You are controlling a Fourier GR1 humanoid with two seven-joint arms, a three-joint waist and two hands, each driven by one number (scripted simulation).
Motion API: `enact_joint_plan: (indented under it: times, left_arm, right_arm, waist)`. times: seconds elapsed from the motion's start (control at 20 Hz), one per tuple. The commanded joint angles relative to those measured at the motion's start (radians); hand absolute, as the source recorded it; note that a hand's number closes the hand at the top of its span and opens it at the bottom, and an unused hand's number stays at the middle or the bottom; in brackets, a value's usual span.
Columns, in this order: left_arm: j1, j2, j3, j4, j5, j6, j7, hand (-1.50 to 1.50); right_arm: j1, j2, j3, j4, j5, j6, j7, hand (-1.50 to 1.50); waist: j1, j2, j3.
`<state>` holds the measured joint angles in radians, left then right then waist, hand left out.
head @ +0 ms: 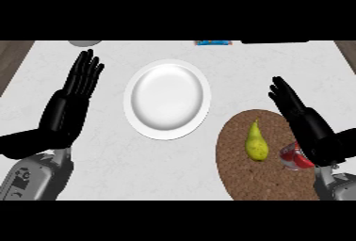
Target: Pick the can from the placemat and place it in the plate
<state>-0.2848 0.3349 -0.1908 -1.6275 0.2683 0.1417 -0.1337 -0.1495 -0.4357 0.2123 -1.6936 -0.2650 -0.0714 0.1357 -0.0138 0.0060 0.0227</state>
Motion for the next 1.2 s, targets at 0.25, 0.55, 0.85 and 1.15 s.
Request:
enact_joint_plan:
  times: [0.25, 0.55, 0.85, 1.15]
  left_arm:
    - [0.237, 0.201, 0.078, 0.168, -0.184, 0.097, 0.056, 0.00]
    - [0.335, 0.204, 0.076, 0.184, -0.195, 0.099, 0.016, 0.00]
    - [0.324, 0.211, 0.093, 0.167, -0.191, 0.079, 0.043, 0.00]
    - [0.351, 0.182, 0.078, 0.162, -0.213, 0.091, 0.004, 0.00]
  right_arm:
    - [-0.015, 0.230, -0.406, -0.121, -0.209, -0.379, -0.102, -1.50]
    - [0.138, 0.266, -0.456, -0.186, 0.156, -0.781, -0.219, -1.50]
    - [0.399, 0.398, -0.210, -0.556, 0.386, -0.937, -0.157, -1.50]
    - [0.662, 0.279, -0.044, -0.612, 0.524, -0.790, 0.085, -1.50]
  waist:
    - [-0.021, -0.025, -0.015]
    - [-0.020, -0.021, -0.026]
    - [-0.006, -0.013, -0.025]
    - [0.004, -0.006, -0.028]
